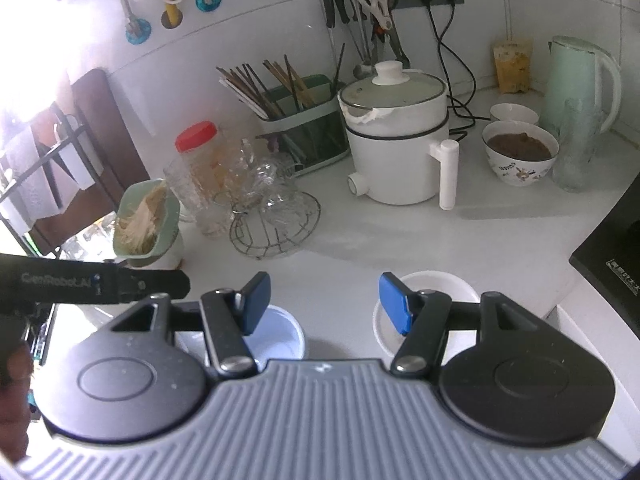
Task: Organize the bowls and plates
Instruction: 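Move both grippers to the rim of the white ceramic bowl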
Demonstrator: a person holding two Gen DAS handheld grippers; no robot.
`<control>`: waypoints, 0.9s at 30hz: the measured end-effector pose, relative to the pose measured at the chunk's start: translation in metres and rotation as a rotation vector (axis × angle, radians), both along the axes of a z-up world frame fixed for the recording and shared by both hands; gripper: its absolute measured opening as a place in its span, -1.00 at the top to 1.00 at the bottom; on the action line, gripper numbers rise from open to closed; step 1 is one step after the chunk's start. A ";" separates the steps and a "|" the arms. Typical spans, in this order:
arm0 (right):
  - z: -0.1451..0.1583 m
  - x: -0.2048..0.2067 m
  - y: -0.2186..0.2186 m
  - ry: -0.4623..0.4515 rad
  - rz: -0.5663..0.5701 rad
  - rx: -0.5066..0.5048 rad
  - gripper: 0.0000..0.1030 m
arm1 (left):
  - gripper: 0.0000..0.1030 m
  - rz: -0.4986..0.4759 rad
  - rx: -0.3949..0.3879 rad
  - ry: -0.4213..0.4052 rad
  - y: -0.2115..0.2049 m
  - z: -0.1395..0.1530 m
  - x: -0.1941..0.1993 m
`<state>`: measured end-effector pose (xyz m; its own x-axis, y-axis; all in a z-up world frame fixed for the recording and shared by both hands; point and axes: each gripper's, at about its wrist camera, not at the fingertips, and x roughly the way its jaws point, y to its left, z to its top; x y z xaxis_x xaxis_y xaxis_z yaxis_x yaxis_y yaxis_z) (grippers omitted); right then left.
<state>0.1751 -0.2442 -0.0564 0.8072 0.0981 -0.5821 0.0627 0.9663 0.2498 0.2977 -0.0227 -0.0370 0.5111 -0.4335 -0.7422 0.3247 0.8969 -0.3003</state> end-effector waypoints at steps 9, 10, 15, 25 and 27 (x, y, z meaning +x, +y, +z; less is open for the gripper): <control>-0.009 0.001 -0.033 0.013 -0.013 0.001 -0.22 | 0.02 -0.008 0.019 0.011 -0.040 -0.010 0.007; -0.010 0.003 -0.037 0.022 -0.021 -0.002 -0.22 | 0.02 -0.011 0.028 0.015 -0.045 -0.013 0.007; -0.014 0.012 -0.044 0.020 0.001 -0.034 -0.22 | 0.02 -0.023 0.053 0.039 -0.060 -0.025 0.005; -0.038 0.011 -0.071 0.032 -0.053 -0.030 -0.22 | 0.02 -0.033 0.106 0.013 -0.087 -0.048 0.020; -0.045 0.014 -0.076 0.044 -0.072 -0.042 -0.22 | 0.02 -0.043 0.107 0.012 -0.094 -0.054 0.024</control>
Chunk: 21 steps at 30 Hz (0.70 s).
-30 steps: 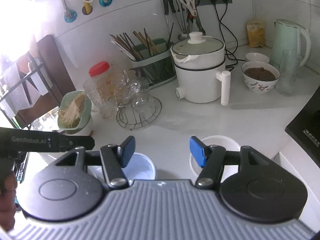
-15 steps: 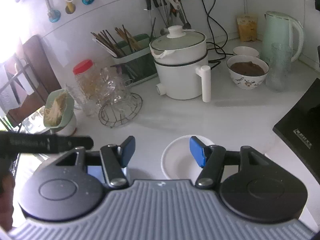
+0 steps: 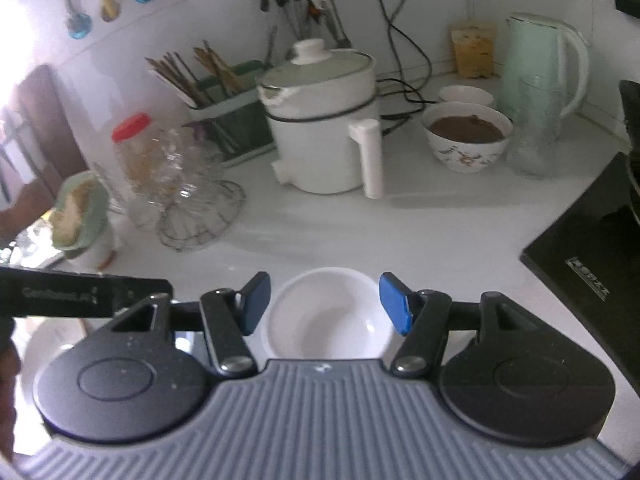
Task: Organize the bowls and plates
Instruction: 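Move both grippers to the rim of the white ceramic bowl, then close both grippers on the white bowl rim and lift it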
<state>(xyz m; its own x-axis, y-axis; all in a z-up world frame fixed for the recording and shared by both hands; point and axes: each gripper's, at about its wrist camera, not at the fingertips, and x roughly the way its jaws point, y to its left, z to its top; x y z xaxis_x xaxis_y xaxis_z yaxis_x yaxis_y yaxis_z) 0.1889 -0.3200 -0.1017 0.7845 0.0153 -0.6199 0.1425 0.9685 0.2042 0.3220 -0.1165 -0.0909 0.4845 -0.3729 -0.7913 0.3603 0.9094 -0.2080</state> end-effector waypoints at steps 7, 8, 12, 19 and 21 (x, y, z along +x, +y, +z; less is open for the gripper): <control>-0.025 0.007 -0.022 0.024 -0.075 0.009 -0.22 | -0.11 -0.029 -0.008 0.021 -0.026 -0.030 0.015; -0.028 0.008 -0.024 0.031 -0.076 0.009 -0.22 | -0.12 -0.032 -0.011 0.028 -0.030 -0.037 0.017; -0.040 0.009 -0.035 0.037 -0.098 0.008 -0.22 | -0.12 -0.049 -0.011 0.056 -0.046 -0.058 0.023; -0.065 0.012 -0.046 0.057 -0.086 0.115 -0.21 | -0.12 -0.089 0.021 0.057 -0.062 -0.077 0.029; -0.072 0.016 -0.045 0.074 -0.072 0.123 -0.21 | -0.12 -0.089 0.028 0.072 -0.064 -0.083 0.032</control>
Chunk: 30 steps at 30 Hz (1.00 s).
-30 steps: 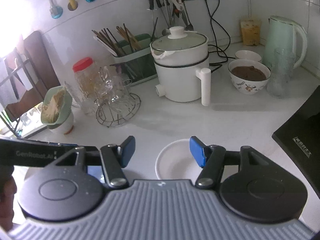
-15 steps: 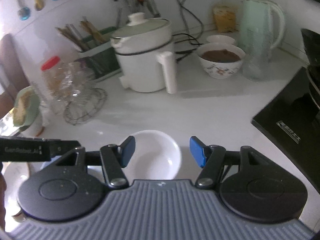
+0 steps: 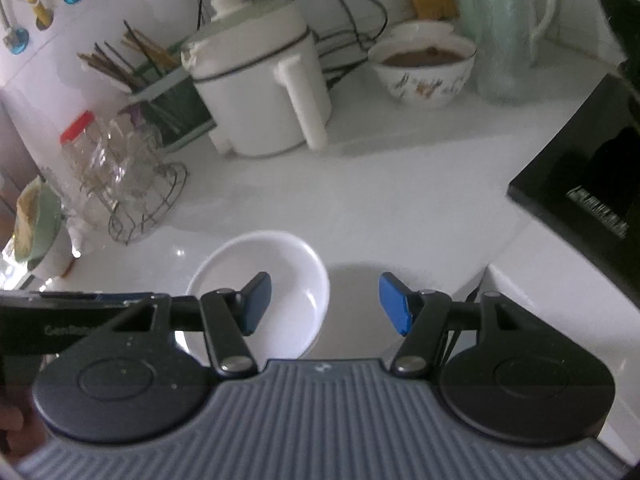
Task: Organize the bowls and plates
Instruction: 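Close both grippers on the white bowl rim and lift it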
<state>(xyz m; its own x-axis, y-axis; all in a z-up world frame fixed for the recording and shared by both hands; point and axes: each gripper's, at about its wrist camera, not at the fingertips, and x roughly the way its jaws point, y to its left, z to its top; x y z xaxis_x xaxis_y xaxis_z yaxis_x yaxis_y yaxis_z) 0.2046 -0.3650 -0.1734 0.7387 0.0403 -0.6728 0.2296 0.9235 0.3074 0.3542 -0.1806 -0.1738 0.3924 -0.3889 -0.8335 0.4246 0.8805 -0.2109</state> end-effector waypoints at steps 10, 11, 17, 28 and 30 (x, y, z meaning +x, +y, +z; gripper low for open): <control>-0.013 0.017 0.003 0.043 0.015 0.004 -0.02 | -0.12 -0.059 0.060 -0.010 -0.013 -0.010 0.003; -0.014 0.019 0.002 0.047 0.015 0.011 0.02 | -0.10 -0.055 0.056 0.000 -0.014 -0.012 0.005; -0.020 0.022 0.002 0.075 0.027 0.030 0.41 | 0.25 -0.022 0.060 0.008 -0.014 -0.017 0.009; -0.024 0.025 0.007 0.071 0.065 -0.002 0.76 | 0.75 0.014 0.036 0.011 -0.014 -0.021 0.005; -0.023 0.023 0.009 0.069 0.068 -0.021 0.75 | 0.75 0.019 0.029 0.022 -0.015 -0.022 0.006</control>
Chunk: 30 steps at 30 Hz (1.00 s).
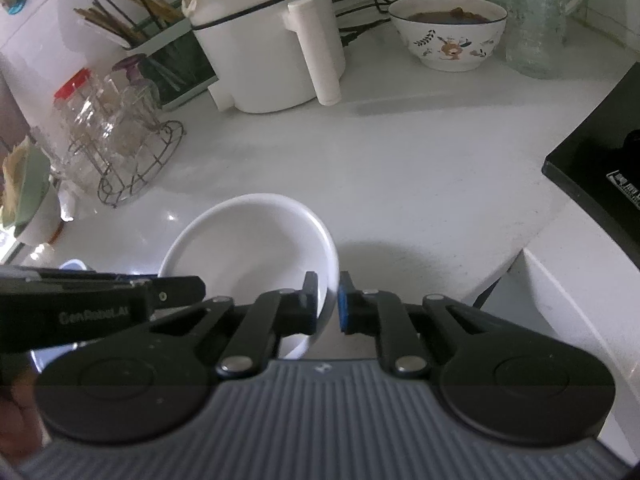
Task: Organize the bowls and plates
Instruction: 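Close both grippers on the white bowl rim and lift it, then carry the white bowl with both grippers toward the nested blue bowls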
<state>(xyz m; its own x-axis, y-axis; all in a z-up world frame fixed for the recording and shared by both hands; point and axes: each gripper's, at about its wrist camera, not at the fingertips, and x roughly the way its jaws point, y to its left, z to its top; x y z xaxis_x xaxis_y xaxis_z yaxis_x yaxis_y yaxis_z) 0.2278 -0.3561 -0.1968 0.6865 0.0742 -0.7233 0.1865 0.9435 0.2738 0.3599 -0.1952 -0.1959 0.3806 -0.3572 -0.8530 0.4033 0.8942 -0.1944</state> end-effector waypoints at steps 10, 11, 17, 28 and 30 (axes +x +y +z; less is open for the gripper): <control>0.004 -0.005 -0.008 0.003 -0.026 0.032 0.75 | 0.77 0.005 -0.034 0.008 -0.003 0.012 -0.001; 0.007 -0.007 -0.008 -0.003 -0.029 0.039 0.75 | 0.76 0.004 -0.039 0.009 -0.002 0.015 -0.001; 0.022 -0.014 -0.008 -0.016 -0.025 0.083 0.75 | 0.76 0.015 -0.054 0.033 0.009 0.035 -0.002; 0.058 -0.021 0.014 -0.059 0.049 0.106 0.75 | 0.76 0.062 -0.086 0.078 0.048 0.065 -0.014; 0.065 -0.023 0.019 -0.066 0.065 0.118 0.75 | 0.76 0.074 -0.092 0.077 0.058 0.071 -0.017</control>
<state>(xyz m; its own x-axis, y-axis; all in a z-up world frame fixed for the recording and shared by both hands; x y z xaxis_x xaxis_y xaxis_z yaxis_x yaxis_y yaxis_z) 0.2047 -0.3374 -0.1321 0.7233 0.2020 -0.6603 0.1042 0.9134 0.3935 0.3431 -0.1377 -0.1249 0.3440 -0.4083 -0.8456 0.3174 0.8981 -0.3045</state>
